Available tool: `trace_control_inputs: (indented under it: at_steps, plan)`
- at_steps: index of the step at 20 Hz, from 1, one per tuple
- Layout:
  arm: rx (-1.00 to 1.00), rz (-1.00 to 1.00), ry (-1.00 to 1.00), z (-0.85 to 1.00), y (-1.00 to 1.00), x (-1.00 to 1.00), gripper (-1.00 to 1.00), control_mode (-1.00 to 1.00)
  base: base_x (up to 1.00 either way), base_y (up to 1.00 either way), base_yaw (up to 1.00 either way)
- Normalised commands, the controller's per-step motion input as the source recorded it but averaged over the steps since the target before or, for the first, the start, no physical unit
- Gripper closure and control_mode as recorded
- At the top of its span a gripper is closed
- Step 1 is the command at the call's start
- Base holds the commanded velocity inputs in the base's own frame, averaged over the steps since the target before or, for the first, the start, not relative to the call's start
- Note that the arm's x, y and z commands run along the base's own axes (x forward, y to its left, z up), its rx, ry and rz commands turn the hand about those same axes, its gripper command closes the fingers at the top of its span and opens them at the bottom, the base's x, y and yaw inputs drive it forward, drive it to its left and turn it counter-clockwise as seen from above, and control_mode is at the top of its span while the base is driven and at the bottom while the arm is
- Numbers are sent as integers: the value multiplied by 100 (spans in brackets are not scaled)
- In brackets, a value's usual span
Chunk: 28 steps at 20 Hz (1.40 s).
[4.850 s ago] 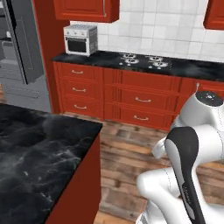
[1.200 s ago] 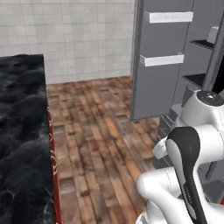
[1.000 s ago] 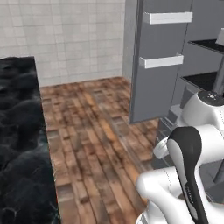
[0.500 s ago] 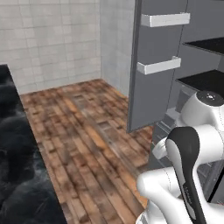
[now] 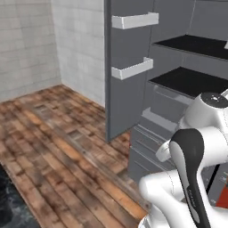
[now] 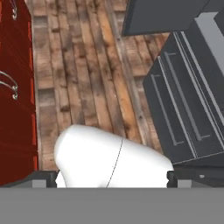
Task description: Open the fridge, grab two sodas, and place both sodas inside the bowl with ice on the dining counter.
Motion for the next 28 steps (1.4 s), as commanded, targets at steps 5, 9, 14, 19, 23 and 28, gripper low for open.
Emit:
trace_control_inputs:
  at_steps: [5, 9, 14, 19, 23, 28]
  plan:
    - [0, 0, 0, 0, 0, 0, -100, 100, 29, 49, -49]
    - [0, 0, 0, 0, 0, 0, -100, 100, 41, 67, -46]
    - [0, 0, 0, 0, 0, 0, -100, 100, 43, 93, -27]
    - [0, 0, 0, 0, 0, 0, -100, 100, 57, 78, -9]
    - [0, 0, 0, 0, 0, 0, -100, 100, 77, 49, 0]
    - [0, 0, 0, 0, 0, 0, -100, 100, 56, 79, -19]
